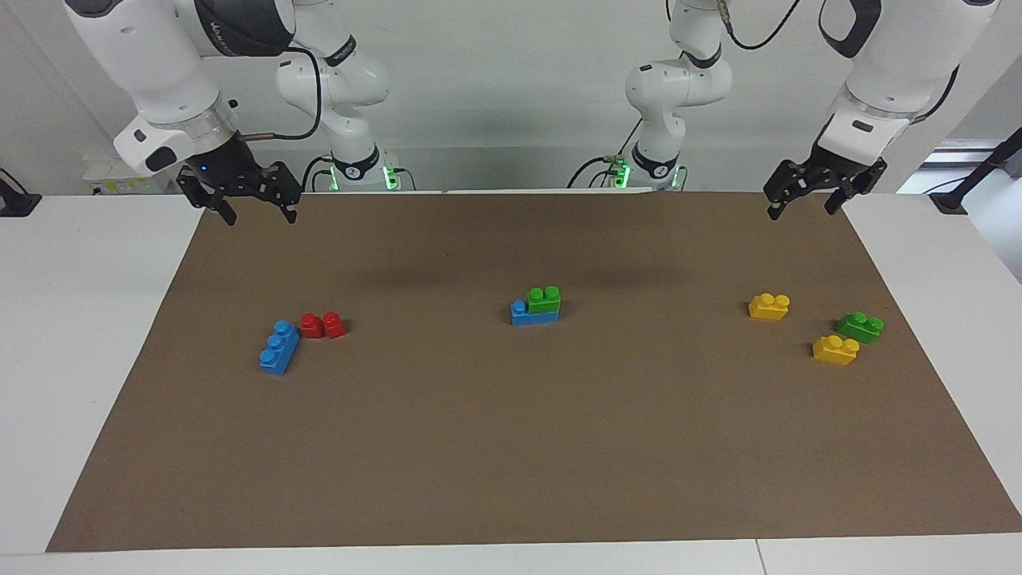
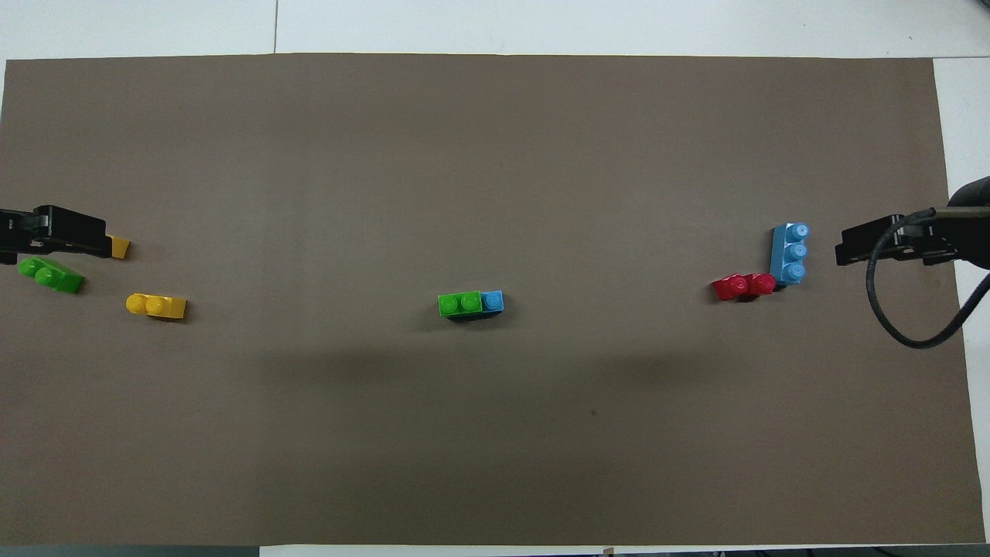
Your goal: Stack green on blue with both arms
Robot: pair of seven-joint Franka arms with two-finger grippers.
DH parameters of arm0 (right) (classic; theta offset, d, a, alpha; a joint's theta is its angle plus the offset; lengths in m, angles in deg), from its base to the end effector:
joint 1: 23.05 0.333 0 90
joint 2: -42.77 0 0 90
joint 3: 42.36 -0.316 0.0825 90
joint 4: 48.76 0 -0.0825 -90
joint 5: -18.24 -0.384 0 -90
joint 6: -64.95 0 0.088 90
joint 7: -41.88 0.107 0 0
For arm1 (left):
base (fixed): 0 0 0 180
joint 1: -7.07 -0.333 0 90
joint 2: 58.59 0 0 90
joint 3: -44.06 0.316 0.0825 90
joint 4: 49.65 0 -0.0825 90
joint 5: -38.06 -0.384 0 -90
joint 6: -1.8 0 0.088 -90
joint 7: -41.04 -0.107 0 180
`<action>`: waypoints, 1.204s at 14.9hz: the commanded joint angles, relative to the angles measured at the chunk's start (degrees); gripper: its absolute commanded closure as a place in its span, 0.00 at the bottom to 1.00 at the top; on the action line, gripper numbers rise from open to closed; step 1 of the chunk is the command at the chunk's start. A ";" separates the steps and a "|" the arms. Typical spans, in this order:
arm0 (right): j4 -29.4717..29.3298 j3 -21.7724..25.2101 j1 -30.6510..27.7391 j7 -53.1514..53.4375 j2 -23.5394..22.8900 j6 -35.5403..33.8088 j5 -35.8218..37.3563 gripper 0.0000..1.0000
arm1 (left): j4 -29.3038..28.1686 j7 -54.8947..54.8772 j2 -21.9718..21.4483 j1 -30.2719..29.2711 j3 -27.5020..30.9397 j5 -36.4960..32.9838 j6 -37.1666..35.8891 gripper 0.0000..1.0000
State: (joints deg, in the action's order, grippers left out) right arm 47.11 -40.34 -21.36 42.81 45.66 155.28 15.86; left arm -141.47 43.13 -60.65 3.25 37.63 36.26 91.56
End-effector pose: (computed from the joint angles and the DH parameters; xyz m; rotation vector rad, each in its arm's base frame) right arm 0.5372 0.0009 0.6043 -3.0975 0.0358 0.0721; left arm 0.5423 -0.0225 0.6288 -3.1061 0.0138 -0.0019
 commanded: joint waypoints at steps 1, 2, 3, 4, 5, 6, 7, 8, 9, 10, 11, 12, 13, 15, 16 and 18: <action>-1.56 -0.71 -1.08 -1.20 -0.95 -1.39 0.88 0.00 | 1.64 -1.30 0.92 -0.66 -0.69 -1.01 -1.17 0.00; -1.56 -0.71 -1.16 -1.20 -0.95 -1.39 0.97 0.00 | 1.64 -1.21 0.92 -0.75 -0.61 -0.83 -1.17 0.00; -1.56 -0.71 -1.17 -1.20 -0.95 -1.39 0.88 0.00 | 1.56 -1.21 0.83 -0.83 -0.43 -0.57 -1.08 0.00; -1.56 -0.71 -1.43 -1.20 -1.04 -1.39 0.97 0.00 | 1.21 -1.47 0.57 -0.92 -0.52 -0.65 -1.08 0.00; -1.56 -0.71 -1.52 -1.20 -0.95 -1.48 0.97 0.00 | 1.12 -1.30 0.66 -0.92 -0.52 -0.57 -0.47 0.00; -1.56 -0.62 -1.60 -1.11 -0.95 -1.48 0.97 0.00 | 1.03 -1.21 0.57 -0.84 -0.60 -0.48 -0.03 0.00; -1.56 -0.71 -1.69 -1.11 -1.04 -1.48 1.75 0.00 | 0.94 -1.21 0.57 -0.75 -0.60 -0.48 -0.11 0.00; -1.56 -0.71 -1.78 -1.11 -1.04 -1.56 2.89 0.00 | 0.94 -1.12 0.57 -0.75 -0.52 -0.48 -0.20 0.00; -1.56 -0.71 -1.78 -1.20 -1.04 -1.57 3.51 0.00 | 0.77 -1.12 0.48 -0.66 -0.60 -0.39 -0.20 0.00; -1.39 -0.71 -1.78 -1.11 -1.04 -1.57 3.61 0.00 | 0.68 -1.12 0.48 -0.66 -0.60 -0.39 -0.12 0.00; -1.30 -0.71 -1.69 -1.11 -0.95 -1.57 3.61 0.00 | 0.76 -1.12 0.48 -0.75 -0.60 -0.30 -0.12 0.00; -1.30 -0.71 -1.61 -1.11 -0.95 -1.57 3.52 0.00 | 0.68 -1.12 0.39 -0.66 -0.60 -0.39 -0.20 0.00; -1.30 -0.80 -1.60 -1.11 -0.95 -1.57 3.52 0.00 | 0.50 -1.12 0.39 -0.66 -0.60 -0.39 -0.12 0.00; -1.21 -0.80 -1.52 -1.02 -0.95 -1.57 3.52 0.00 | 0.15 -1.12 0.22 -0.66 -0.60 -0.39 -0.12 0.00; -1.04 -0.80 -1.52 -1.02 -0.95 -1.57 3.61 0.00 | 0.15 -1.03 0.22 -0.57 -0.60 -0.39 -0.12 0.00; -0.95 -0.80 -1.43 -1.02 -0.86 -1.57 3.52 0.00 | 0.15 -0.95 0.22 -0.57 -0.69 -0.30 -0.12 0.00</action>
State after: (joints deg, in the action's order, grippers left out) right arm 47.10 -40.46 -22.09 42.81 45.30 154.96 18.46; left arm -141.48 42.82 -60.61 3.05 37.38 36.20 91.67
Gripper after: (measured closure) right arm 0.000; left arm 0.000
